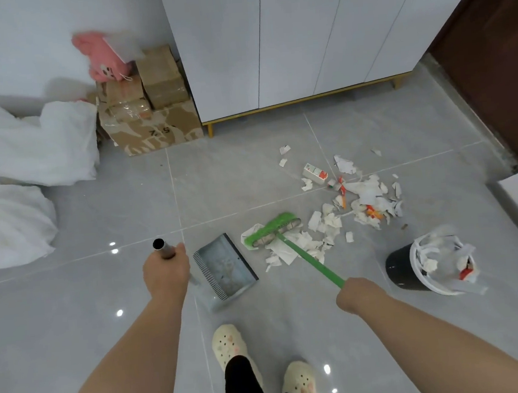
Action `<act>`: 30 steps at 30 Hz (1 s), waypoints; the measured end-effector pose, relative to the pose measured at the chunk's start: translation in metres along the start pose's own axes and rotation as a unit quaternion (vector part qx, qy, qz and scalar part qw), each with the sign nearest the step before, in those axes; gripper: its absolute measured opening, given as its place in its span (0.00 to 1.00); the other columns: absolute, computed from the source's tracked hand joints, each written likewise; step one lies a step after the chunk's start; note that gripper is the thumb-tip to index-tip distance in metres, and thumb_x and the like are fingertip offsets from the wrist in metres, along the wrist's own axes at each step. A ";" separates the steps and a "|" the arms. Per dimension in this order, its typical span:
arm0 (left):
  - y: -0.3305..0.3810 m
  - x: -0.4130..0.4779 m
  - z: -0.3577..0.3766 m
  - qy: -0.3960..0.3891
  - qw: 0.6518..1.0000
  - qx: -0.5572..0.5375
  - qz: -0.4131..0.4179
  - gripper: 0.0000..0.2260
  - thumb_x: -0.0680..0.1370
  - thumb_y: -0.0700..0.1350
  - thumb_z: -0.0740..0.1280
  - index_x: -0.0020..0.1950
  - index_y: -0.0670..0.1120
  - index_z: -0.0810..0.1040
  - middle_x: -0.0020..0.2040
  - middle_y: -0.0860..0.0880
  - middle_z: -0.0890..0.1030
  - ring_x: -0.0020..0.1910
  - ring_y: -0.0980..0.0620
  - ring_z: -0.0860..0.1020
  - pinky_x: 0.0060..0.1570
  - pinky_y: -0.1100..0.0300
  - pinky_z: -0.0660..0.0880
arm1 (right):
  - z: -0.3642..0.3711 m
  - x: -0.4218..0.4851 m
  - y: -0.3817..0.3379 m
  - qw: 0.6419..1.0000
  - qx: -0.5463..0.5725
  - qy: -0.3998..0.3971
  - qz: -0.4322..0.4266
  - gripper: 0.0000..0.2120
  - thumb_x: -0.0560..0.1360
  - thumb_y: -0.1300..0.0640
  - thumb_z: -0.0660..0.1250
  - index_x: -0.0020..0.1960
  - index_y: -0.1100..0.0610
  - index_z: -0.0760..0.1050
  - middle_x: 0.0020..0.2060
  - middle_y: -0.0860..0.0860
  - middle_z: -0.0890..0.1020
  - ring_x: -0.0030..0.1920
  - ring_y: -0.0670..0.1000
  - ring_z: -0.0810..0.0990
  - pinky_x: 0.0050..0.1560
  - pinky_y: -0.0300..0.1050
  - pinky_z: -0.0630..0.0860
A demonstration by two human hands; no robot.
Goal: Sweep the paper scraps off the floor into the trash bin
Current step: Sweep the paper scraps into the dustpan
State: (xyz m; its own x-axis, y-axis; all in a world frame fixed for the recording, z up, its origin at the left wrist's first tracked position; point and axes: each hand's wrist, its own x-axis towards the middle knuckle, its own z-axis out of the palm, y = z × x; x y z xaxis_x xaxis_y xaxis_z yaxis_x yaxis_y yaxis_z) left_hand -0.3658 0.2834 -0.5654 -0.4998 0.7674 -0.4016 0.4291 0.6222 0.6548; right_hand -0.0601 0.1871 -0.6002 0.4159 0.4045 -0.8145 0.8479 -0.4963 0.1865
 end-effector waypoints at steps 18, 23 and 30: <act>-0.084 0.001 -0.034 -0.042 0.997 0.035 0.049 0.12 0.76 0.44 0.64 0.45 0.33 0.77 0.40 0.32 0.80 0.32 0.46 0.74 0.33 0.58 0.69 | 0.026 -0.013 -0.008 0.996 0.046 0.055 0.051 0.14 0.76 0.60 0.58 0.60 0.57 0.75 0.53 0.52 0.79 0.53 0.53 0.79 0.45 0.42 0.71; -0.100 -0.007 -0.043 -0.006 0.999 0.024 0.026 0.14 0.78 0.45 0.62 0.45 0.33 0.77 0.41 0.33 0.80 0.33 0.45 0.74 0.34 0.56 0.70 | 0.039 -0.043 -0.003 0.991 0.040 0.108 0.064 0.13 0.76 0.61 0.58 0.58 0.56 0.75 0.53 0.52 0.80 0.53 0.54 0.79 0.44 0.41 0.70; -0.117 0.006 -0.056 -0.069 0.996 0.053 0.037 0.12 0.78 0.44 0.62 0.45 0.36 0.78 0.39 0.35 0.80 0.32 0.45 0.75 0.31 0.60 0.68 | 0.030 -0.033 -0.071 0.987 0.105 0.115 0.041 0.15 0.77 0.59 0.58 0.63 0.58 0.73 0.56 0.54 0.79 0.57 0.55 0.78 0.53 0.45 0.74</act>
State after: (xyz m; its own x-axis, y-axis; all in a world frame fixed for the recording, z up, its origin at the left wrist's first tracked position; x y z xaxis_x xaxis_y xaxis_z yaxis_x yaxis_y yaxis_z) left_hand -0.4610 0.2068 -0.6087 -0.3591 0.8217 -0.4425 0.5415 0.5696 0.6184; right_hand -0.1443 0.1855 -0.6031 0.5644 0.5088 -0.6501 0.7320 -0.6725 0.1092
